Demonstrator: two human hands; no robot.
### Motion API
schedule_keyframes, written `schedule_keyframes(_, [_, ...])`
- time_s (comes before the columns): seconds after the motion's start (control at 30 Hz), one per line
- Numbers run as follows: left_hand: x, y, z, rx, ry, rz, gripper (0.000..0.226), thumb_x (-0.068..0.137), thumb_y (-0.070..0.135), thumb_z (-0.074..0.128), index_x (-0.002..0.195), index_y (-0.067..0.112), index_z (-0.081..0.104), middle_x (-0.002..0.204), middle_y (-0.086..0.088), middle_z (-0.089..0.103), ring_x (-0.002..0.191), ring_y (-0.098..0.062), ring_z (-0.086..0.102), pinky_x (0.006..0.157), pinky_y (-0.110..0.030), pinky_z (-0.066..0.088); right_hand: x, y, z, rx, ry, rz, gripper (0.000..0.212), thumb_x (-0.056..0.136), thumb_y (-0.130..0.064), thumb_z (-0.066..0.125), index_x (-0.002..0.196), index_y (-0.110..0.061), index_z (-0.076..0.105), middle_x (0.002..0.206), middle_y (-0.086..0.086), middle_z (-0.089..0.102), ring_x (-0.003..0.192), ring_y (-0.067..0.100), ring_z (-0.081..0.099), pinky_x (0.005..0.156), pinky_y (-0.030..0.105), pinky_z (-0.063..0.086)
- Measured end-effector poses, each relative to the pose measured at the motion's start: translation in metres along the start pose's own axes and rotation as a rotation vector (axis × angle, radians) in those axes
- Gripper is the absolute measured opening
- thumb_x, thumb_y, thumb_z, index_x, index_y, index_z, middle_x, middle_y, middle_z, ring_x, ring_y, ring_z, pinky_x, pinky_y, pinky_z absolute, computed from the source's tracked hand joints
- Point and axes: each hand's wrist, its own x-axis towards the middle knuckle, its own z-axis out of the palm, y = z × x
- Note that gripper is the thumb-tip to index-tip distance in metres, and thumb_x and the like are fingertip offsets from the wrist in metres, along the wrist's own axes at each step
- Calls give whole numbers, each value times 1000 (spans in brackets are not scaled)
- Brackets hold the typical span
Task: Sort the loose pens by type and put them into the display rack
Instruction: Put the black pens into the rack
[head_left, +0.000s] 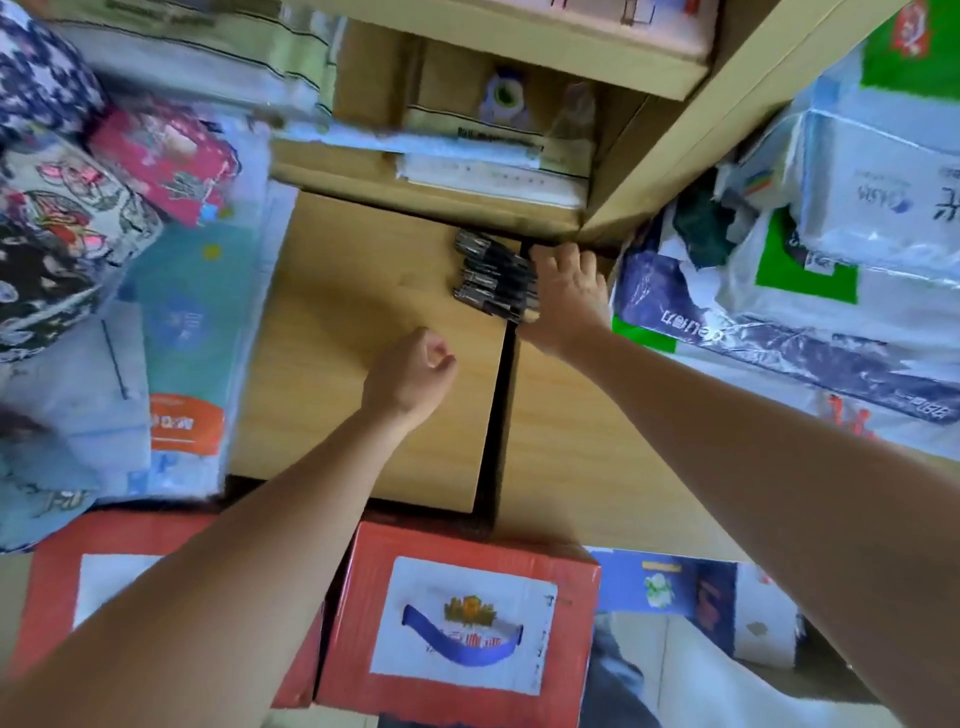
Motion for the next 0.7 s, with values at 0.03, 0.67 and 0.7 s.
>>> schedule_keyframes(0.03, [2,-1,0,-2,6,7,13,94,32,53,101,22,57,98,-2,67,86,-20,65,77,-34,53,1,-1,2,-2,23,9,86,70,-31,77,142,-15,30,133,10,37,121,30,36,99,37,34])
schedule_keyframes(0.67, [-9,34,5,-377,-78,-96,38,100,35,44,128,10,52,114,-6,62,83,-8,58,63,-18,46,-30,-2,9,402,-256,-26,15,83,-25,62,89,-13,55,78,4,53,82,27,56,65,32,41])
schedule_keyframes(0.7, [-13,39,7,-434,-83,-119,41,99,39,45,128,12,51,114,-4,61,86,-8,58,67,-20,48,-35,-1,6,425,-302,-40,13,83,-24,62,84,-14,54,73,2,51,78,26,54,63,31,40])
